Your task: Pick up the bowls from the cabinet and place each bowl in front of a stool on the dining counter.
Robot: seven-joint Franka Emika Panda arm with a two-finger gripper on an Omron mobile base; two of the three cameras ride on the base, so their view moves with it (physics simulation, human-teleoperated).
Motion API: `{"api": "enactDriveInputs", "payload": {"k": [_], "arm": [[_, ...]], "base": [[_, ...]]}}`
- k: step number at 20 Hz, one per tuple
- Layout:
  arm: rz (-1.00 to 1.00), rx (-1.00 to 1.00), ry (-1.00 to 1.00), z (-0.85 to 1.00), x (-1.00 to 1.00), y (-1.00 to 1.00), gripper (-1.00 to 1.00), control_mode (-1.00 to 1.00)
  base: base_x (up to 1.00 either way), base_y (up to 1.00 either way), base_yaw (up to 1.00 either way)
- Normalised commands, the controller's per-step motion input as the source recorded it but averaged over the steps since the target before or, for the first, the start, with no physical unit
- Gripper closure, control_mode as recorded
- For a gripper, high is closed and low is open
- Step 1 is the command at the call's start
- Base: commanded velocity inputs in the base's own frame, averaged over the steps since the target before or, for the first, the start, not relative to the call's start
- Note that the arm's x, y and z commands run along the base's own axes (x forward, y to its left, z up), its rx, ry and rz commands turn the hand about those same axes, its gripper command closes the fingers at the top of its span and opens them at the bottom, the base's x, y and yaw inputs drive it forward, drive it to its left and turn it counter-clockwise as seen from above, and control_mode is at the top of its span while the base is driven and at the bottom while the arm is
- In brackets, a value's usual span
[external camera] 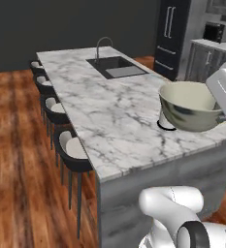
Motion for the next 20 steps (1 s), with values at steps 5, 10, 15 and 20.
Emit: {"api": "enactDriveInputs", "payload": {"k": [5,10,15,20], "arm": [[0.0,0.0,0.0,0.0,0.0,0.0,1.0,1.0],[0.0,0.0,0.0,0.0,0.0,0.0,1.0,1.0],[0.01,0.0,0.0,-0.1,0.21,0.0,1.0,-1.0],[0.0,0.0,0.0,-0.37,0.92,0.0,1.0,-1.0]], "base": [[0.46,0.48,0.31],[0.69,0.15,0.31],[0.22,0.0,0.09],[0.0,0.0,0.0]]}}
